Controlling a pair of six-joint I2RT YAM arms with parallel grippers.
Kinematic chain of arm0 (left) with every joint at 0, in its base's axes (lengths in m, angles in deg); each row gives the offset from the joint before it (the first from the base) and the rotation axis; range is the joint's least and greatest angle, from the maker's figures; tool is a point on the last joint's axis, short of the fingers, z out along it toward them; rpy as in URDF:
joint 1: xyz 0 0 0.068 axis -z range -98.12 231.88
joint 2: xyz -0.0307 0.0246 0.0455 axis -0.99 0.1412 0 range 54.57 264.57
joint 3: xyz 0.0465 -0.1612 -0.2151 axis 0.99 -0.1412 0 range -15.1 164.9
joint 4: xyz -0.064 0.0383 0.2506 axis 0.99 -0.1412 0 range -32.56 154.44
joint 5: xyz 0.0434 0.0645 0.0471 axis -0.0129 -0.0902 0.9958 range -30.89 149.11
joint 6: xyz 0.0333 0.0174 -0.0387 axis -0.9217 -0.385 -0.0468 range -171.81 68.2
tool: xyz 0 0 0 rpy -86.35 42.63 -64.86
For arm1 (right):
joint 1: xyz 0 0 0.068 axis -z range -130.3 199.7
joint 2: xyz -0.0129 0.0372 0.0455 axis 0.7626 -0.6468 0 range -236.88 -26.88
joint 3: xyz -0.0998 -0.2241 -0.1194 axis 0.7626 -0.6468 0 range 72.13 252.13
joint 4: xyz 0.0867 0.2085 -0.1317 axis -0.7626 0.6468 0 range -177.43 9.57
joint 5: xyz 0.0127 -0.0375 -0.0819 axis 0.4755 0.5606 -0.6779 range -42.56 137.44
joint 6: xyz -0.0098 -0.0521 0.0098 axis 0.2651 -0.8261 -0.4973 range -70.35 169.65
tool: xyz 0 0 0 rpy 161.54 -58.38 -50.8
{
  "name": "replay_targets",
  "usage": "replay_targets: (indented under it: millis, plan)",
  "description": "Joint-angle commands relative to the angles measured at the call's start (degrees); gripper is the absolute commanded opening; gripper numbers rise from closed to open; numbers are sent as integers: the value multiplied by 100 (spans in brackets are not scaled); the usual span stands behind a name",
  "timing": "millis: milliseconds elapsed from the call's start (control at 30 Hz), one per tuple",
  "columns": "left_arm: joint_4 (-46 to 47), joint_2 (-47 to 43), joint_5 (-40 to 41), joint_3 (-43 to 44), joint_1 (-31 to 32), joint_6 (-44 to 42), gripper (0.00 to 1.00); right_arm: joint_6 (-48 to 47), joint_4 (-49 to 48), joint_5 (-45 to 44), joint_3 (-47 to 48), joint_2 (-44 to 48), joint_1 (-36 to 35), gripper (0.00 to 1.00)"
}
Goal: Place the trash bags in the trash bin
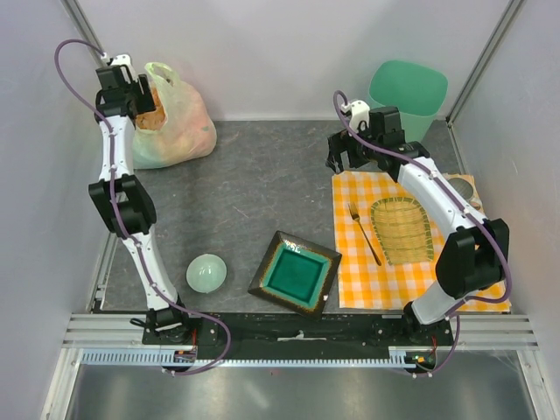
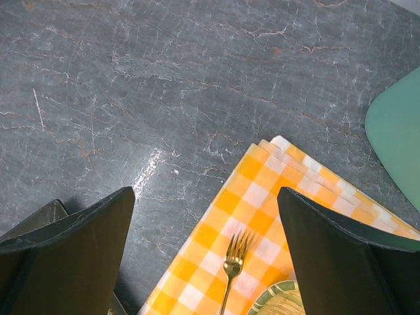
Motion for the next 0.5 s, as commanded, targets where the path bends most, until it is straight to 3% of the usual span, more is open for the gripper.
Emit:
replay_targets:
  millis: [0, 233, 467]
  plan:
    - [281, 131, 211, 269, 2, -274, 77, -98, -23, -128, 319, -129, 3, 98]
    - [456, 350, 202, 189, -7, -397, 81, -37, -15, -181, 398, -261, -5, 98]
    - [527, 597, -88, 233, -7, -161, 65, -159, 117, -278, 538, -322, 3, 98]
